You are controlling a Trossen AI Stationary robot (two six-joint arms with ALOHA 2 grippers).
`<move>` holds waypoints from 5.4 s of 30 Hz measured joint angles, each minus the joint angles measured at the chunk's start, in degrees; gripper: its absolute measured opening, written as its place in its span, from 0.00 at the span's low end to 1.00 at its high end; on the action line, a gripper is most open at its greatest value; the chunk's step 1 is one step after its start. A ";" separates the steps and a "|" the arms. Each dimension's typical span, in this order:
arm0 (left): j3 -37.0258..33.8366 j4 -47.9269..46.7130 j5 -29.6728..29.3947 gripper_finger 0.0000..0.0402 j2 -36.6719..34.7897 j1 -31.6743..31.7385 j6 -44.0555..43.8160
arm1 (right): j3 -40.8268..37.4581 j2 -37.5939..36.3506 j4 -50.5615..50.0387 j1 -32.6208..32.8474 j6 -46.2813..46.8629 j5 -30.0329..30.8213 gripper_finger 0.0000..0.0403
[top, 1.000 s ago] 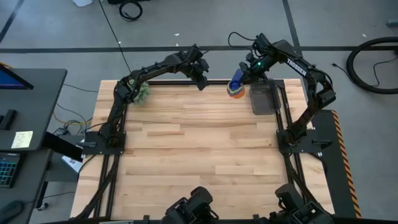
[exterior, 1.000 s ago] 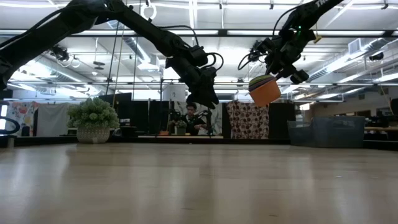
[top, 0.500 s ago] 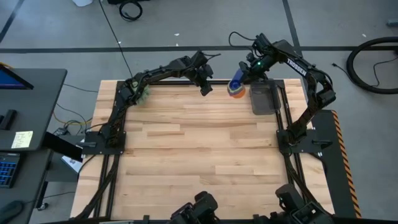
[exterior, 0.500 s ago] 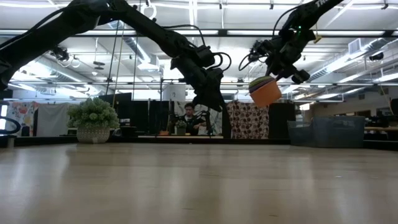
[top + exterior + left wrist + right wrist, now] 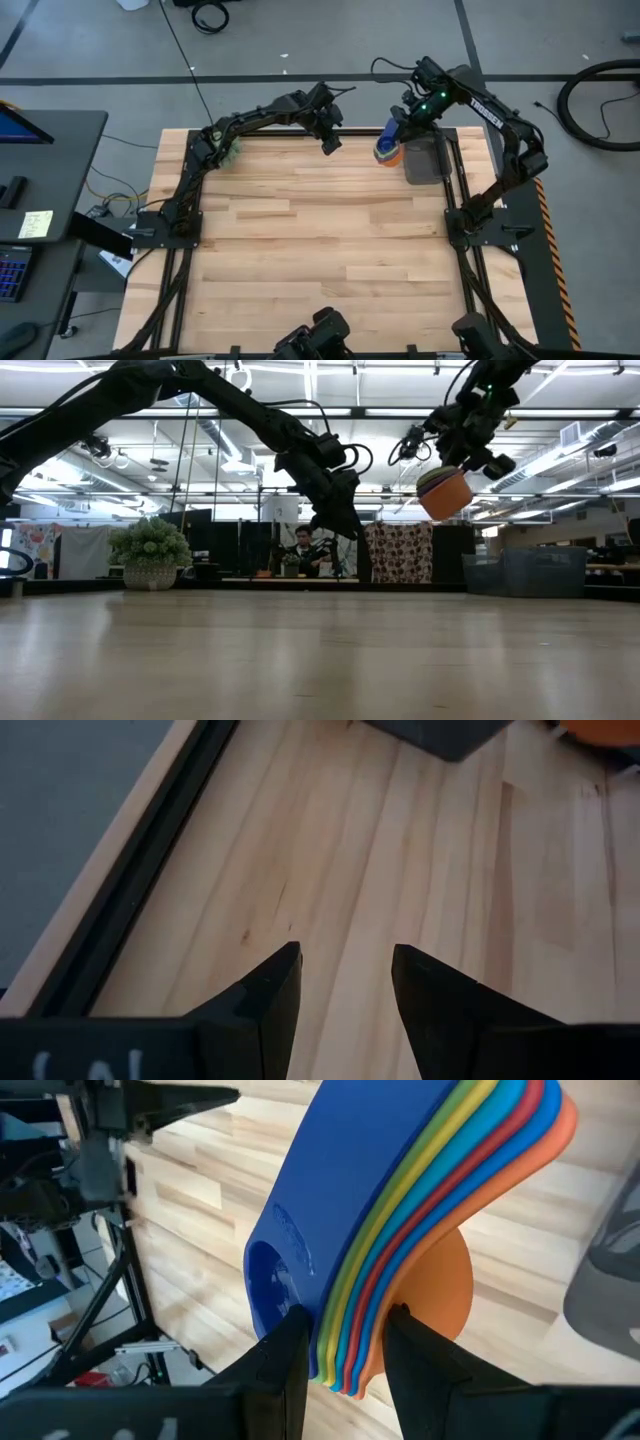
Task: Nest measuring cups in basket
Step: Put the nested measuring cups into the black bin
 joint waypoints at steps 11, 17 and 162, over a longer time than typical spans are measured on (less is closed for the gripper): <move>0.01 -0.07 0.00 0.40 0.00 0.00 0.13 | -0.42 -7.54 -1.85 0.00 2.84 4.15 0.28; 0.00 -0.08 0.00 0.40 0.00 0.00 0.12 | -3.83 -12.59 -1.75 0.00 6.75 5.83 0.28; 0.01 -2.64 0.92 0.40 0.00 5.22 0.04 | -69.16 -45.56 62.24 -4.00 51.29 18.76 0.41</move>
